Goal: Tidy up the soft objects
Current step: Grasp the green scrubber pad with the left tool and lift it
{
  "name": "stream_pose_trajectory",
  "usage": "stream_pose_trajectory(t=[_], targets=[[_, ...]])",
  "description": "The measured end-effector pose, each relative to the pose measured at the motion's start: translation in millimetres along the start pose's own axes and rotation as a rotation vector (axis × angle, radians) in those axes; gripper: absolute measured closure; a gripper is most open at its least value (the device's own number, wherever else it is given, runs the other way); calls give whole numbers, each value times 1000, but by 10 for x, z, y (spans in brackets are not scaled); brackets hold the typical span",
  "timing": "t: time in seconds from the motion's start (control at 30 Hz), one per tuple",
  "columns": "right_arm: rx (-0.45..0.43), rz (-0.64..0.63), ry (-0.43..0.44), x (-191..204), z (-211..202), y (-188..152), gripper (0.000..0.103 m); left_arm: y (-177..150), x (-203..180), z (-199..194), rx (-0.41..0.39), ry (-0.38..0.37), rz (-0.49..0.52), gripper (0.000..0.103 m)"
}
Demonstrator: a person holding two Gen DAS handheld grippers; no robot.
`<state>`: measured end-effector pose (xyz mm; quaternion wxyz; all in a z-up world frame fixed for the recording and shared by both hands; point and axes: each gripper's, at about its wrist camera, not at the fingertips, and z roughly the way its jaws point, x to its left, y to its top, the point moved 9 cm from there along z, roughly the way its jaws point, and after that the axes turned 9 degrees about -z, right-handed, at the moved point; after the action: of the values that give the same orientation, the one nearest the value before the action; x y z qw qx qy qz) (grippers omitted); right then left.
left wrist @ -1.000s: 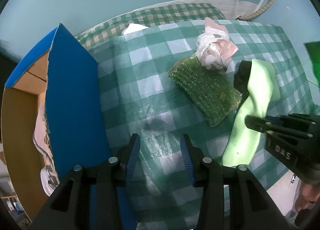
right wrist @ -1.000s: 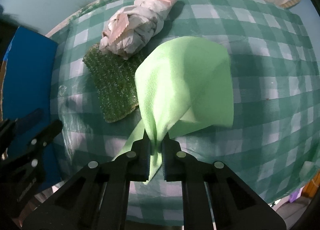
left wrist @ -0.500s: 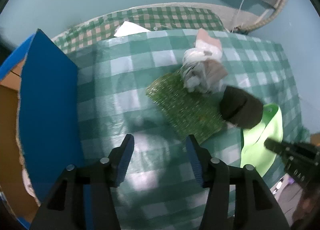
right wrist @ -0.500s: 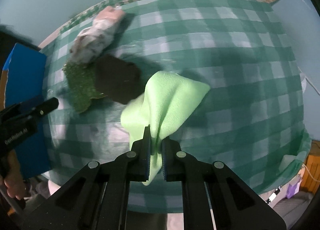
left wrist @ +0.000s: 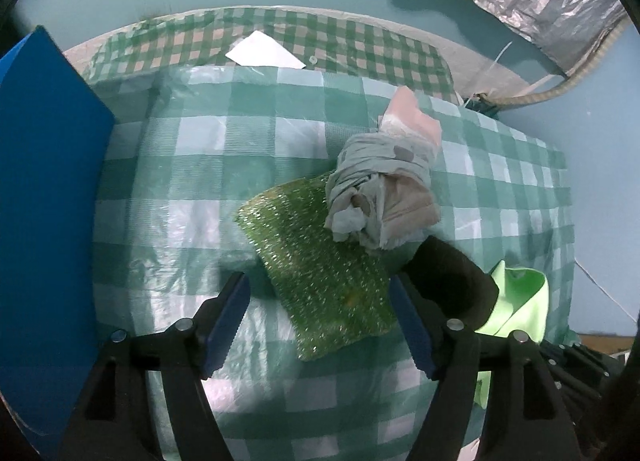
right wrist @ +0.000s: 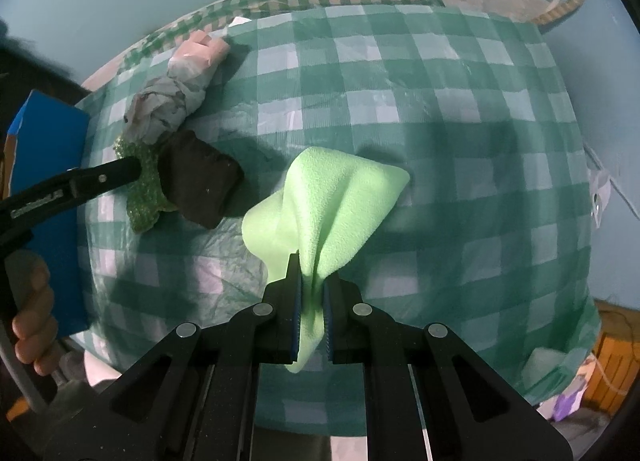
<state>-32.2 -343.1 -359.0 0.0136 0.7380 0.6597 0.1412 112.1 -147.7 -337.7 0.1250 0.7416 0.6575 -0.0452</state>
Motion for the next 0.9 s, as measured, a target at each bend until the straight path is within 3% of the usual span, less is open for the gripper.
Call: stream_pose_trajectory(t=[0.3, 0.53, 0.73, 0.8, 0.9], targets=[[-7, -53, -8, 67, 60, 225, 95, 18, -11, 234, 46, 51, -24, 26], [-9, -75, 9, 93, 43, 311, 95, 32, -49, 275, 38, 99, -17, 27], [-11, -86, 26, 126, 37, 350, 95, -9, -53, 278, 41, 178, 49, 47], [-15, -96, 27, 143, 24, 358, 95, -7, -22, 253, 40, 177, 54, 64], [-21, -112, 21, 164, -8, 358, 95, -17, 18, 230, 51, 166, 50, 78]])
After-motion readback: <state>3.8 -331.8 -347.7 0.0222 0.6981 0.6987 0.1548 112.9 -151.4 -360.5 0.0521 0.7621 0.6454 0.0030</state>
